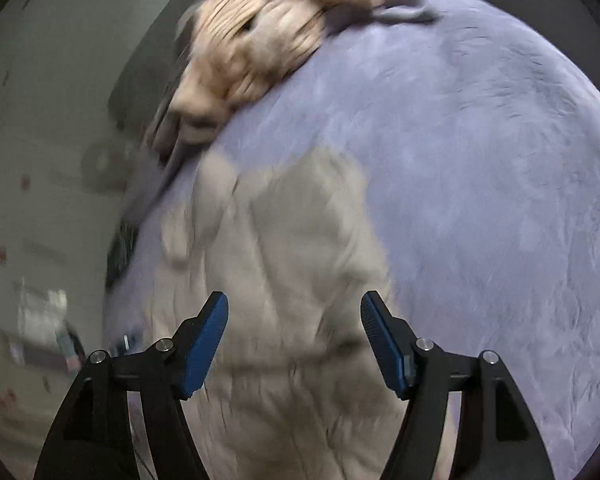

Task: Fold large clothes
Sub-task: 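Press the folded side flat with the left tool while the right tool releases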

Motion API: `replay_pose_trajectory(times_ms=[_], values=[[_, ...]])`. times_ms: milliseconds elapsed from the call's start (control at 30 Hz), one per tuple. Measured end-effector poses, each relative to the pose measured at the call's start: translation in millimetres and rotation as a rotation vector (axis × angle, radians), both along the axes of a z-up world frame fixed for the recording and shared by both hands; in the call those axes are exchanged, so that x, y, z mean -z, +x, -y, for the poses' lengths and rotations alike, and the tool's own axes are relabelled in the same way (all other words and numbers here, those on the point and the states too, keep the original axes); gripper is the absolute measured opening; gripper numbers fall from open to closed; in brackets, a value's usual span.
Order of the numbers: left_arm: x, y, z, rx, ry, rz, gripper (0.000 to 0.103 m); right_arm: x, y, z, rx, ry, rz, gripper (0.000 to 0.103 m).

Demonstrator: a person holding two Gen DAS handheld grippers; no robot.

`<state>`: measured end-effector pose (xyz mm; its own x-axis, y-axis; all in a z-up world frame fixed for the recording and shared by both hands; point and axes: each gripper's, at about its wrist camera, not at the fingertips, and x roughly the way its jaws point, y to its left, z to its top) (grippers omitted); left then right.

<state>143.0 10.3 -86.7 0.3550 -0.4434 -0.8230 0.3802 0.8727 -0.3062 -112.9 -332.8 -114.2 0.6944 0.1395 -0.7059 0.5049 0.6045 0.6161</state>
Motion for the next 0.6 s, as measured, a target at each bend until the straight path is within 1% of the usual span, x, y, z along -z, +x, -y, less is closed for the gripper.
replay_pose_trajectory(times_ms=[67,167,200,233,267,300,367,400,433,467,500,600], values=[[0.0,3.9,15.3,0.031,-0.010,0.010,0.022,21.5,5.8,25.3,0.104,0.094,0.011,0.072],[9.5,8.1,38.5,0.062,0.011,0.002,0.022,60.8,29.5,44.0,0.186,0.237,0.002,0.072],[14.7,9.4,44.9,0.066,0.029,-0.002,0.022,70.0,37.2,47.4,0.186,0.283,0.010,0.066],[21.0,9.7,53.7,0.068,0.051,-0.003,0.022,76.2,46.7,47.9,0.174,0.320,0.019,0.030],[29.2,12.5,57.8,0.074,0.079,-0.004,0.022,77.8,58.6,46.8,0.150,0.342,0.027,0.012],[34.6,14.8,60.4,0.078,0.095,-0.006,0.022,74.1,65.2,46.6,0.136,0.334,0.025,0.009],[44.9,19.7,64.5,0.084,0.109,-0.010,0.022,63.5,81.4,43.8,0.099,0.213,-0.012,0.009],[48.8,21.3,65.5,0.085,0.108,-0.013,0.022,62.9,85.0,42.1,0.082,0.160,-0.052,0.009],[52.4,22.4,66.7,0.086,0.109,-0.015,0.022,68.6,84.1,43.7,0.063,0.100,-0.114,0.009],[56.9,23.6,69.3,0.089,0.111,-0.017,0.022,74.4,86.6,44.4,0.056,0.071,-0.151,0.009],[58.7,23.6,70.0,0.086,0.114,-0.015,0.022,79.8,86.1,45.4,0.057,0.064,-0.168,0.009],[54.6,20.4,69.3,0.078,0.131,-0.004,0.022,84.2,76.9,46.9,0.099,0.098,-0.137,0.010]])
